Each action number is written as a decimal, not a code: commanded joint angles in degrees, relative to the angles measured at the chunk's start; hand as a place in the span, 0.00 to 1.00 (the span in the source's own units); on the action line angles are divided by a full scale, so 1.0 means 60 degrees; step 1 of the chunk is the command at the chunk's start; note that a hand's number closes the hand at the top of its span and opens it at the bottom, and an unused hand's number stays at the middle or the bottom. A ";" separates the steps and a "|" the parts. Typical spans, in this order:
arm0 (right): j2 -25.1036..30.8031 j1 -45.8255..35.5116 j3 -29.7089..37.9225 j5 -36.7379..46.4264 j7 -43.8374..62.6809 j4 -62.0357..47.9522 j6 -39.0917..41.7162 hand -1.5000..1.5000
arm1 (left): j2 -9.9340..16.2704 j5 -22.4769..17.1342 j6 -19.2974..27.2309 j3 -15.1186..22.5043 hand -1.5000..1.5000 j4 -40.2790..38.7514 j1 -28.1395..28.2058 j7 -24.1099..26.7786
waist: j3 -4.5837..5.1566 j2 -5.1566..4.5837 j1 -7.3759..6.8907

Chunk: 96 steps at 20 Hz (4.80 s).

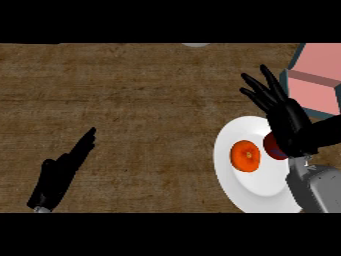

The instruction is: Pick the can from the plate and place it in the cardboard box

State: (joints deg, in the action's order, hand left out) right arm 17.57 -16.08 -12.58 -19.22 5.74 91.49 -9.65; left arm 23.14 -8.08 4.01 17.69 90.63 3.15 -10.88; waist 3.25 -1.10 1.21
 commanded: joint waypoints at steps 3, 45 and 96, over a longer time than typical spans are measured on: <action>0.1807 -0.0622 0.0554 -0.0493 -0.0548 0.0242 0.2516 1.00 | -0.0348 -0.0222 0.0742 -0.1182 0.50 -0.0839 -0.0344 0.0764 | -0.0533 0.0146 -0.0169; 0.6118 -0.0184 0.1094 0.6114 -0.1786 0.0769 0.8466 0.00 | -0.1900 0.0628 0.2013 -0.2457 0.50 -0.2547 -0.1231 0.1713 | -0.0539 0.0199 -0.0186; 0.1771 -0.0511 0.0797 1.2248 -0.1462 -0.0677 0.8901 0.00 | -0.2368 0.1456 0.1063 -0.3668 0.50 -0.2652 -0.1578 0.1578 | -0.0541 0.0183 -0.0231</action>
State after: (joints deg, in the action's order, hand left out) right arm 30.34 -18.70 -6.58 51.33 -3.07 89.12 44.43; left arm 8.86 0.04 10.31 -4.09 74.06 -5.82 -0.43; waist 0.01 -0.01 -0.13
